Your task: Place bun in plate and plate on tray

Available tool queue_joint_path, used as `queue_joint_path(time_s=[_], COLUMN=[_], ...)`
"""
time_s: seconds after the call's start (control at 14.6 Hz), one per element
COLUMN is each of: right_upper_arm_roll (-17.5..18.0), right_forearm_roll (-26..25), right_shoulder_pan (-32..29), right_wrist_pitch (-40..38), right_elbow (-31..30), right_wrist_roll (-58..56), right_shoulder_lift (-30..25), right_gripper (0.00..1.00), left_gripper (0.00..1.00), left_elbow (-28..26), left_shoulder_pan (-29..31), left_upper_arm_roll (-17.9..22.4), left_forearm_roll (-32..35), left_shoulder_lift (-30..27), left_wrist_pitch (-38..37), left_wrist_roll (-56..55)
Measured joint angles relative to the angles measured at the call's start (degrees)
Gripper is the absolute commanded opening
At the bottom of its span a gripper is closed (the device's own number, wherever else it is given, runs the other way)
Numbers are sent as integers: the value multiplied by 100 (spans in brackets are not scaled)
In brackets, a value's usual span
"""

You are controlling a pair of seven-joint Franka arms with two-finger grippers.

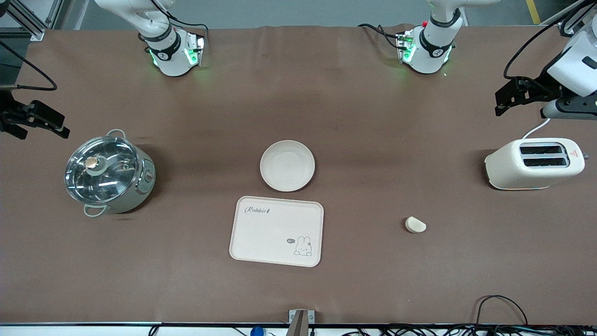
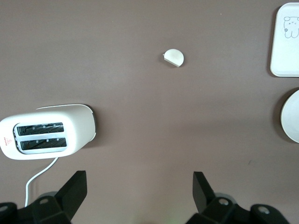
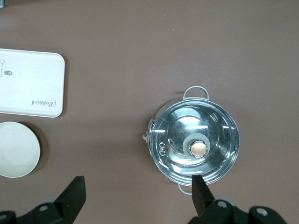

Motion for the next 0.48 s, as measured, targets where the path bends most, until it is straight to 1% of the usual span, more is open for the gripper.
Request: queue_joint_path(time_s=[0.34,0.48], right_upper_arm_roll=[-5,-1], right_forearm_roll=[0,65], right_shoulder_pan=[-2,-2], right_wrist_pitch=[31,20], right_elbow=[0,-17], right_wrist_roll=[0,0], right_shoulder_lift=[4,12], right_gripper=[100,100], left_gripper=[100,100], left_elbow=[-2,20], left_shoulder_pan=[17,18], left_upper_arm_roll=[2,2], left_forearm_roll=[0,0], left_shoulder_lift=[24,211], left_wrist_pitch=[0,22], left_wrist_roll=[0,0])
